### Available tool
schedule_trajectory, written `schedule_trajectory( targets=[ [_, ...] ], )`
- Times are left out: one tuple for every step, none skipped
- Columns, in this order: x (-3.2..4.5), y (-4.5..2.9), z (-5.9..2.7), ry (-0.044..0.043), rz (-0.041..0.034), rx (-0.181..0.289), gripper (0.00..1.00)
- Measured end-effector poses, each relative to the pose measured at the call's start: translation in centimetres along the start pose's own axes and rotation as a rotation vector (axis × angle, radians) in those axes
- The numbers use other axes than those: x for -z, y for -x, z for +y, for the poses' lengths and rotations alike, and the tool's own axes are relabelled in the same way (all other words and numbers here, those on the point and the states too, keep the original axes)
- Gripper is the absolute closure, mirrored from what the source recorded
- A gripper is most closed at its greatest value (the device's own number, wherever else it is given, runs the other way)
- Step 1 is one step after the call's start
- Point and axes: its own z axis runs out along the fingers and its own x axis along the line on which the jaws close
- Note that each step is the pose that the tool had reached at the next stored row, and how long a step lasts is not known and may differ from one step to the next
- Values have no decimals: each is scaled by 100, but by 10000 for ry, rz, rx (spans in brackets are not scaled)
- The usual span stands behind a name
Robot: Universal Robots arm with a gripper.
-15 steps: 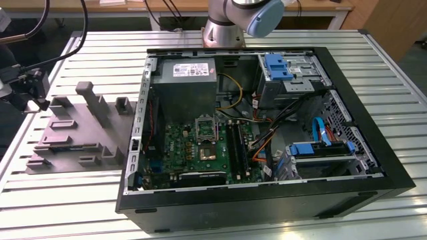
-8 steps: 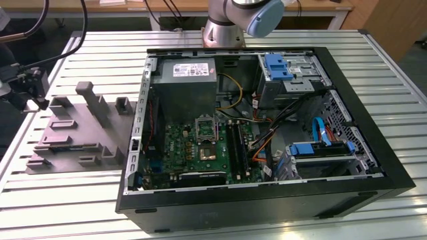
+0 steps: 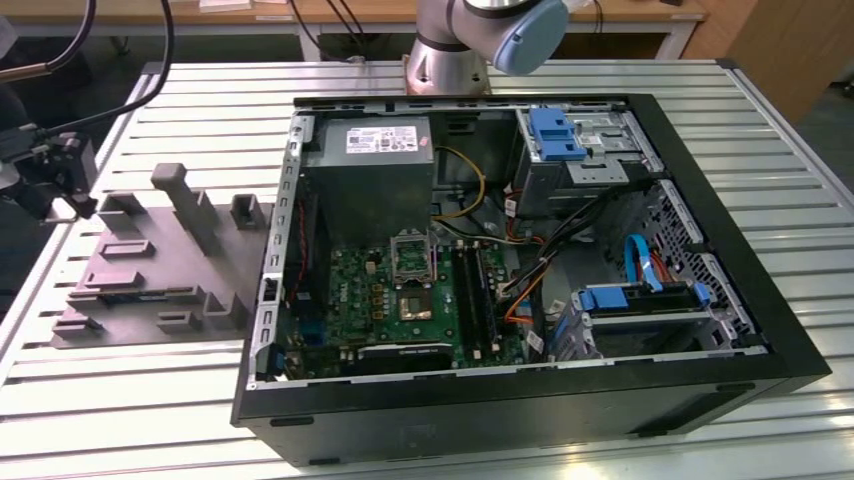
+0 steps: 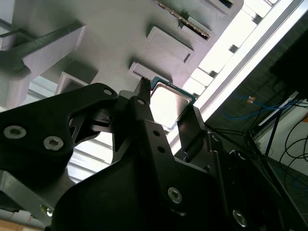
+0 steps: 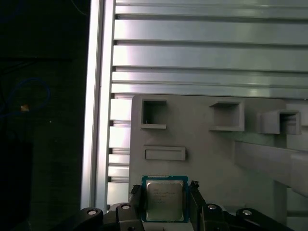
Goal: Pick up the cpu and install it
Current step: 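Pick up the cpu and move it towards the insertion slot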
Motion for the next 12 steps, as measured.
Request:
schedule_trajectory(
  targets=[
    [4, 0, 0, -1, 1, 0, 53],
    [8, 0, 0, -1, 1, 0, 53],
    [11, 0, 1, -1, 1, 0, 53],
    [15, 0, 1, -1, 1, 1, 53],
    [19, 0, 1, -1, 1, 0, 53],
    [22, 0, 1, 0, 0, 1, 53],
    [26, 0, 2, 0, 0, 1, 53],
    [31, 0, 2, -1, 2, 0, 53],
    [34, 0, 2, 0, 0, 0, 53],
    [36, 0, 2, 1, -2, 1, 53],
    [38, 0, 2, 1, -2, 0, 53],
    [41, -1, 3, 0, 0, 0, 53]
  ],
)
